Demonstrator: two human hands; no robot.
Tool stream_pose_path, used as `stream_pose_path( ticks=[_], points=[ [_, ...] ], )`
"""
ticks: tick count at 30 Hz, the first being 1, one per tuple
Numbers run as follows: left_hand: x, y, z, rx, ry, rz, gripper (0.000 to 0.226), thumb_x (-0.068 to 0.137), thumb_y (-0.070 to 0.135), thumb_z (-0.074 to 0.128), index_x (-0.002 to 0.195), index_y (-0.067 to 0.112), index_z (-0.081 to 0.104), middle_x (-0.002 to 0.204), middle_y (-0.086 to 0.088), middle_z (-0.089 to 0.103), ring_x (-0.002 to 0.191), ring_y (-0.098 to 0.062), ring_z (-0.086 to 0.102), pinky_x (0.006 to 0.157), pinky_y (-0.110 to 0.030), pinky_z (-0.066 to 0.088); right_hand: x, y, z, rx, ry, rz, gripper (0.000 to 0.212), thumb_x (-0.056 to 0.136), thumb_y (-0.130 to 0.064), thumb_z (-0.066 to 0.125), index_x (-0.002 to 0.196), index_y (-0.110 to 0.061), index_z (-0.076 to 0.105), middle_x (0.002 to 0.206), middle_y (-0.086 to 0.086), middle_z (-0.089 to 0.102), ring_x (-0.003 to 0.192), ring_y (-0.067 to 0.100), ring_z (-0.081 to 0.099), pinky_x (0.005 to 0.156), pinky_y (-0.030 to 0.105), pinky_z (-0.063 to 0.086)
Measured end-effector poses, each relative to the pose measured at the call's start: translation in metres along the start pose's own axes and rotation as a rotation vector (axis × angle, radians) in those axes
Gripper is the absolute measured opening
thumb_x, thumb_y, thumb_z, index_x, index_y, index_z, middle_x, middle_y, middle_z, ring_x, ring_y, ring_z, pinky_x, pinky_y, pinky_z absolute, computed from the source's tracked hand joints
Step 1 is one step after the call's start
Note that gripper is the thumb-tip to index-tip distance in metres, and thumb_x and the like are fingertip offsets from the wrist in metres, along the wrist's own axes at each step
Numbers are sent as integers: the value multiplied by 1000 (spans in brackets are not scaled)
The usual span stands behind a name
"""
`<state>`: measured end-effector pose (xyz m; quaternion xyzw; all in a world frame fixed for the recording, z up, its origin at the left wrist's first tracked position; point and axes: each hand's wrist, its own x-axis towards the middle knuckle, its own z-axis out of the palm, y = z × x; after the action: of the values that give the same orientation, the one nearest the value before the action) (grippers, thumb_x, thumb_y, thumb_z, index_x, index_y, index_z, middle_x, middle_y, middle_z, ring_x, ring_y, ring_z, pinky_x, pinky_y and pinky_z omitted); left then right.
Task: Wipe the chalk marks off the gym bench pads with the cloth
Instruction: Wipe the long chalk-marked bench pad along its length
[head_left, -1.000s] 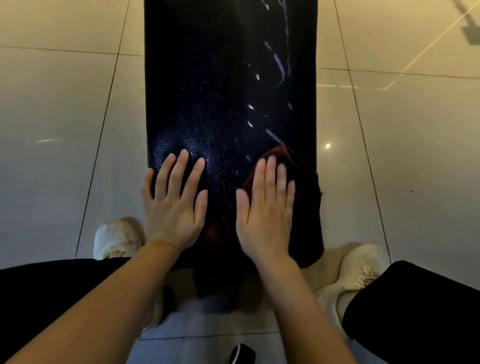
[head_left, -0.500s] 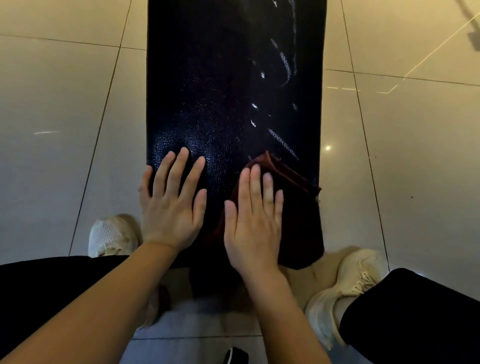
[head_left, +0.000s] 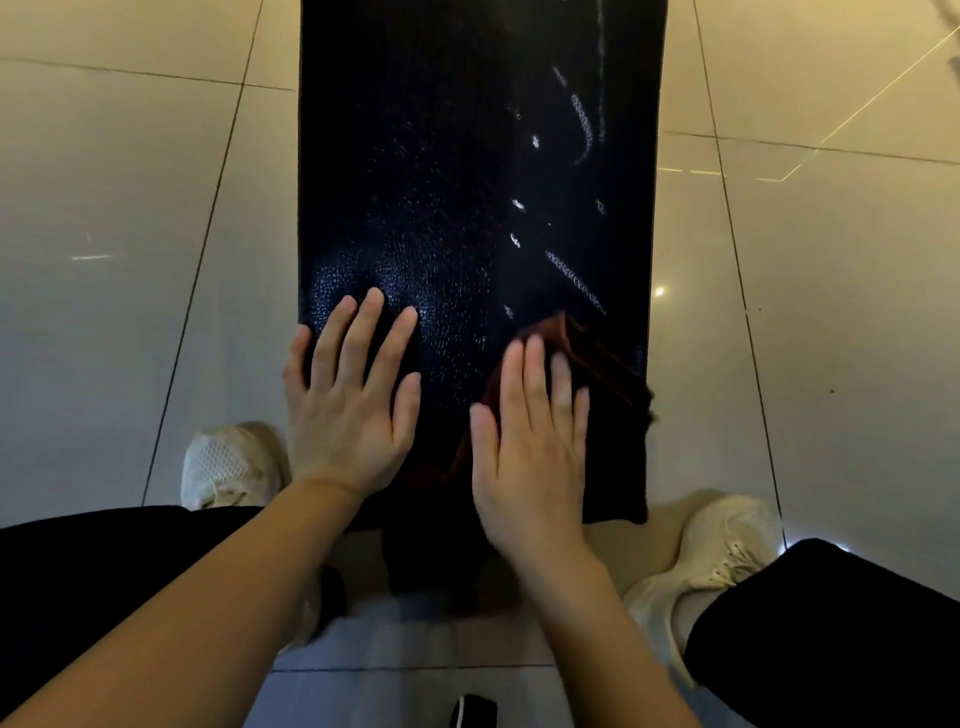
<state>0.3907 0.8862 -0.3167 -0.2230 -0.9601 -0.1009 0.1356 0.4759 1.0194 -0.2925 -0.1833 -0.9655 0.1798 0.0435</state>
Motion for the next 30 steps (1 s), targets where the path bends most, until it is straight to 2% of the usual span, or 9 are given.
stream_pose_path(
  ticks=[3,7,10,13,17,20,24,27,30],
  points=[
    [0,-1,0,-4,-4,8,53,97,40,32,148,24,33,155,-8,32,143,-24,23,115,-44,11,22,6,-6,-26,-23,-81,59,102,-42,17,155,-17,11,163,0,7,150,15,-3,121,34,-8],
    [0,1,-1,-10,-7,-6,53,96,40,33,147,24,34,154,-7,32,142,-25,24,115,-46,14,-39,29,0,-76,-49,-31,55,104,-39,16,153,-15,21,160,4,21,149,20,14,121,36,5],
    [1,0,-1,-10,-6,-4,54,95,39,35,147,24,35,154,-7,32,142,-25,24,115,-46,12,-66,28,8,-94,-62,31,55,105,-40,13,149,-12,28,156,7,32,144,24,24,119,37,7],
    [0,2,-1,-16,-1,-2,54,95,39,34,147,23,35,154,-7,33,142,-24,23,115,-46,13,-33,8,1,-69,-25,43,59,104,-43,11,152,-12,24,159,5,25,145,23,18,119,38,5],
    [0,-1,-1,-30,-5,9,53,96,40,34,147,23,35,155,-8,32,142,-24,23,115,-47,15,17,7,-11,-67,-48,-49,61,100,-43,11,155,-17,8,163,0,6,149,14,-2,121,34,-4],
    [-2,0,-1,-25,-3,-1,53,96,40,34,147,23,35,155,-7,32,143,-25,24,115,-47,15,-16,25,-5,-89,-31,-17,58,103,-43,13,154,-15,12,162,1,13,150,14,4,122,35,3],
    [-1,1,-1,-24,10,-6,53,96,39,36,147,24,37,155,-7,32,142,-25,25,115,-46,14,-66,38,2,-46,-37,31,57,103,-42,11,152,-13,17,160,2,19,150,15,9,121,33,2],
    [-2,0,0,-30,14,-4,53,96,39,36,147,24,36,155,-7,32,142,-25,25,115,-47,14,-38,27,-1,-78,-11,6,57,103,-43,15,152,-14,16,161,1,16,149,17,9,120,36,1],
    [-2,0,-1,-38,10,4,53,97,39,35,147,24,35,155,-8,32,143,-26,25,115,-48,15,12,19,-7,-118,32,-45,59,101,-43,23,153,-16,22,161,3,22,148,22,15,121,40,2]
  ],
)
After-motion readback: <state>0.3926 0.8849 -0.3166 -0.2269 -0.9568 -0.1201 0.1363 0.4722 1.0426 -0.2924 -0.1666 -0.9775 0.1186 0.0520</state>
